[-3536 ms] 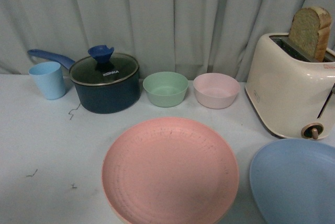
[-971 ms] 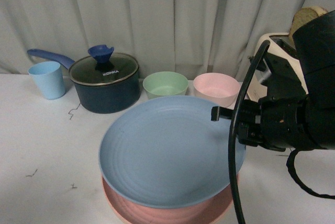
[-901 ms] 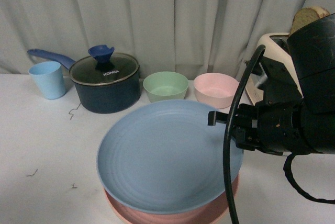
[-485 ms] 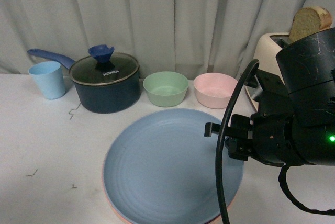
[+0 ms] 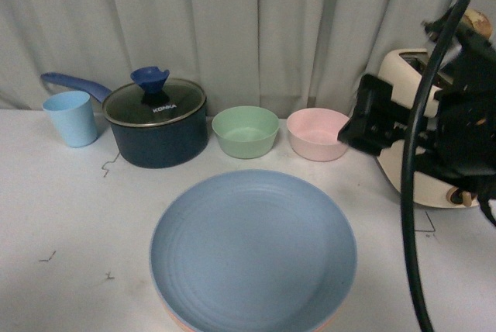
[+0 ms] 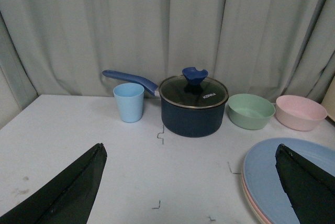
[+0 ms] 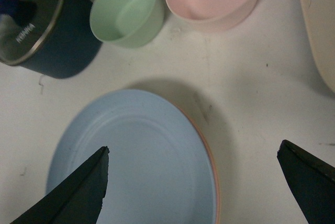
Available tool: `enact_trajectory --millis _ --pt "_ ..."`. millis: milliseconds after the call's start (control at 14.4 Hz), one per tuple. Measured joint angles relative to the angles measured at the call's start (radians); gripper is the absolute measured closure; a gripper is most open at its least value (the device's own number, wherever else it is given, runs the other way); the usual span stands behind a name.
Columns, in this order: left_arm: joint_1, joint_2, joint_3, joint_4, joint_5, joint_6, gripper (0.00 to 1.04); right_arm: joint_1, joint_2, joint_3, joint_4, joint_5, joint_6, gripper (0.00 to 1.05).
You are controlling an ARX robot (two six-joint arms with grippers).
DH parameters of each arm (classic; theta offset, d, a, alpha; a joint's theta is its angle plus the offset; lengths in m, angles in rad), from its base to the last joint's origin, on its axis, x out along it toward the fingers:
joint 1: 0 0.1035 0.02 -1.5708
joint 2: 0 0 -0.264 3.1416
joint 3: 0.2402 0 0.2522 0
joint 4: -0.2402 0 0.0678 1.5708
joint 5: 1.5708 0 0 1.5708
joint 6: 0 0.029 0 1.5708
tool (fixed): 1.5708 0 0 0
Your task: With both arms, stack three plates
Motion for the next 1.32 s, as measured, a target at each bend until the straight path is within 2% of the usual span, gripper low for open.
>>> enact_trajectory --millis 208,347,416,485,555,693,832,1040,1109,1179,1317 --pt "0.000 0.000 0.000 0.000 0.000 0.000 0.07 -0.064 -0.180 -0.002 -0.031 -0.040 0.050 0.06" --pt "0.000 0.000 0.000 0.000 0.000 0.000 0.07 -0.137 -0.257 0.055 -0.077 -0.038 0.108 0.06" --pt "0.000 0.000 0.000 0.000 0.000 0.000 0.07 -0.147 -0.267 0.052 0.043 0.045 0.077 0.10" --pt "0.000 0.000 0.000 0.000 0.000 0.000 0.07 -0.148 -0.310 -0.048 0.275 0.184 -0.063 0.23" --pt "0.000 0.000 0.000 0.000 0.000 0.000 0.07 -0.163 -0.432 -0.247 0.460 0.241 -0.300 0.45" --pt "0.000 0.000 0.000 0.000 0.000 0.000 0.07 -0.172 -0.619 -0.414 0.421 0.251 -0.412 0.74" --pt "0.000 0.000 0.000 0.000 0.000 0.000 0.07 -0.133 -0.900 -0.584 0.290 0.275 -0.443 1.03" --pt "0.000 0.000 0.000 0.000 0.000 0.000 0.07 -0.169 -1.087 -0.698 0.275 0.255 -0.444 1.03" --pt "0.000 0.000 0.000 0.000 0.000 0.000 0.07 -0.229 -1.118 -0.728 0.257 0.176 -0.445 1.03" --pt "0.000 0.000 0.000 0.000 -0.002 0.000 0.07 -0.262 -1.143 -0.748 0.245 0.170 -0.445 1.03" --pt "0.000 0.000 0.000 0.000 0.000 0.000 0.07 -0.259 -1.220 -0.778 0.215 0.162 -0.445 1.03"
